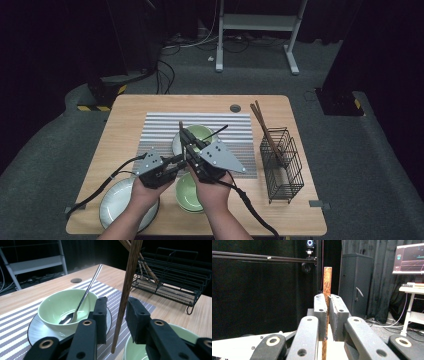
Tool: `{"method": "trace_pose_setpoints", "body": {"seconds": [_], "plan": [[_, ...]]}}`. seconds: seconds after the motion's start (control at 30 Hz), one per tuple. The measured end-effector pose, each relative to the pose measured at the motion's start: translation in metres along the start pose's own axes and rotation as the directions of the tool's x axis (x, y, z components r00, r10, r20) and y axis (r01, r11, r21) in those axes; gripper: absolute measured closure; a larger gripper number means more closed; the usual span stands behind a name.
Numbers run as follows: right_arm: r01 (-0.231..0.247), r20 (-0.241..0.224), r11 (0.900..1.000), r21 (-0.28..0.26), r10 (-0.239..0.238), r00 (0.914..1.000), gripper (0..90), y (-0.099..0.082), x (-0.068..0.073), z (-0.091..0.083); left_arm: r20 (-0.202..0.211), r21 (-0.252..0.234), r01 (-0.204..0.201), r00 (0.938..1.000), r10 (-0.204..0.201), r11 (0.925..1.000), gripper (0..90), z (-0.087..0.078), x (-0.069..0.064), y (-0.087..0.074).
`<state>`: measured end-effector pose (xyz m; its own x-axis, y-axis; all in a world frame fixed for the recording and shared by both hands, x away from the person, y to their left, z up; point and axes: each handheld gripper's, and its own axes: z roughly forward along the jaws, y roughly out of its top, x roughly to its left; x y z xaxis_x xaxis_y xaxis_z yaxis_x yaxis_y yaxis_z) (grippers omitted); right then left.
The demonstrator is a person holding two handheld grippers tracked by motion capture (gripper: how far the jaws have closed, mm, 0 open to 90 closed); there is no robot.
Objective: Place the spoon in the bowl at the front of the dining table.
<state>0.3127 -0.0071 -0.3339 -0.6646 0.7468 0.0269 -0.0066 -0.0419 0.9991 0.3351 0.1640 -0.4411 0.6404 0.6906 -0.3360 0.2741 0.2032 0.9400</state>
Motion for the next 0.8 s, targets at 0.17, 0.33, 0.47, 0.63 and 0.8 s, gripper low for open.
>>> {"method": "trace_pose_setpoints", "body": {"seconds": [0.17,0.33,0.47,0.63,0.8], "plan": [[-0.004,0.001,1.0,-0.001,0.004,1.0,84.2,0.0006,-0.0009,0.0003,-0.006,0.008,-0.027,0.9996,0.027,0.9996,77.1,-0.0004,-0.0001,-0.0034],[-0.016,-0.002,0.9999,-0.002,0.016,0.9999,84.2,0.0005,-0.0022,0.0011,-0.014,0.006,-0.036,0.9993,0.036,0.9993,81.8,0.0004,-0.0006,-0.0055],[-0.026,-0.002,0.9996,-0.004,0.026,0.9996,84.2,0.0008,-0.0036,0.0021,-0.016,0.006,-0.052,0.9985,0.052,0.9987,83.8,0.0002,-0.0007,-0.0065],[-0.035,-0.006,0.9994,-0.005,0.035,0.9994,84.0,0.0012,-0.0053,0.0026,-0.014,0.002,-0.071,0.9974,0.071,0.9975,84.8,-0.0013,-0.0025,-0.0069],[-0.033,-0.003,0.9994,-0.006,0.033,0.9994,83.2,0.0018,-0.0077,0.0035,-0.017,0.01,-0.074,0.9971,0.074,0.9972,84.8,-0.003,-0.0024,-0.0054]]}}
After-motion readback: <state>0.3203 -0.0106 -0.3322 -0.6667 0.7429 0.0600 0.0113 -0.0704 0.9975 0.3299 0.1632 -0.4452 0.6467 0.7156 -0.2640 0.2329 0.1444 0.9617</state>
